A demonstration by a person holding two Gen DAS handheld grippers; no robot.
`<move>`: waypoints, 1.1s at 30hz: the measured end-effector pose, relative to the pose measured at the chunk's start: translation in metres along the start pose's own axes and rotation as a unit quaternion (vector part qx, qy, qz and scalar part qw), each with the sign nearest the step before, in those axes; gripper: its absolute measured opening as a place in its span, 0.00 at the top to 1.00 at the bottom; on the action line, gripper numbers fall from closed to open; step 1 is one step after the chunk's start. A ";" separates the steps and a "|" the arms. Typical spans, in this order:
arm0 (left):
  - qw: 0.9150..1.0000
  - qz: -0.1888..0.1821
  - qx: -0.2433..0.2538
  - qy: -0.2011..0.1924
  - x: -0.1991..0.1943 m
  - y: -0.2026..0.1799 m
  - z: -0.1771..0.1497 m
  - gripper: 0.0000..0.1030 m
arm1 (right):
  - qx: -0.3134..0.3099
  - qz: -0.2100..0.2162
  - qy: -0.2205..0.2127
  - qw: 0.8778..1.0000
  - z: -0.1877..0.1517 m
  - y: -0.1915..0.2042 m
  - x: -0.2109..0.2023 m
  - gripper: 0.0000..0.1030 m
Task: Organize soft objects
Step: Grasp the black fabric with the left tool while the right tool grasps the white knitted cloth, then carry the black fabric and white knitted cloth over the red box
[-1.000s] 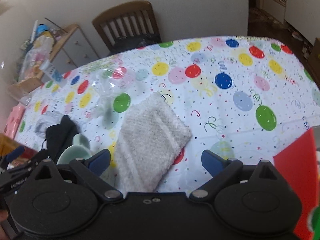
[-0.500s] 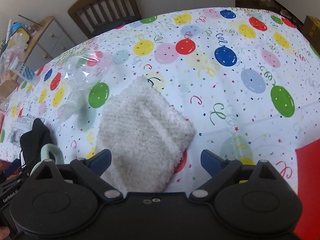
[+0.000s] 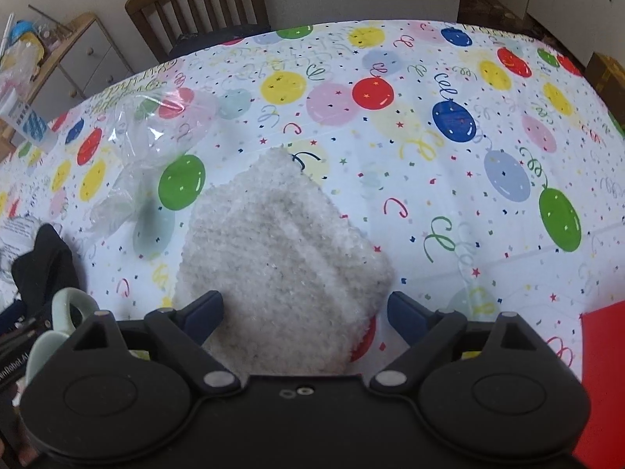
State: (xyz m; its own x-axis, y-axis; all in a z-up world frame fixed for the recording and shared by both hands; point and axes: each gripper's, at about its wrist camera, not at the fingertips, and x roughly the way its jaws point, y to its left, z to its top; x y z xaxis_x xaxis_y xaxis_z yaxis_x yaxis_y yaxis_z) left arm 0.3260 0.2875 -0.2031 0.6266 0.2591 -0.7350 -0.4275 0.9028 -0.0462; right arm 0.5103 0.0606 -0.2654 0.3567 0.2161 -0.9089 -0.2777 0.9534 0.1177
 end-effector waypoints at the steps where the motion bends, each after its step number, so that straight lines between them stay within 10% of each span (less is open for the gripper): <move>1: 1.000 0.002 0.001 0.000 0.000 -0.001 -0.001 0.02 | -0.006 -0.007 -0.001 1.000 -0.001 0.002 0.000 0.14; 18: 0.999 0.003 0.027 -0.022 -0.012 -0.007 -0.003 0.76 | -0.054 -0.013 -0.019 0.998 -0.011 0.021 -0.009 0.71; 33: 1.000 -0.002 0.005 -0.029 -0.028 0.000 0.002 0.81 | -0.020 0.018 -0.072 0.997 -0.024 -0.008 -0.059 0.91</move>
State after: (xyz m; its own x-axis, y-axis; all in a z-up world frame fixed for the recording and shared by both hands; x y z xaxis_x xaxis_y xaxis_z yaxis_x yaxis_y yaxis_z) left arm 0.3101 0.2812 -0.1810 0.6652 0.2748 -0.6942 -0.4186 0.9072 -0.0420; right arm 0.4698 0.0351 -0.2229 0.4697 0.2805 -0.8371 -0.3270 0.9360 0.1301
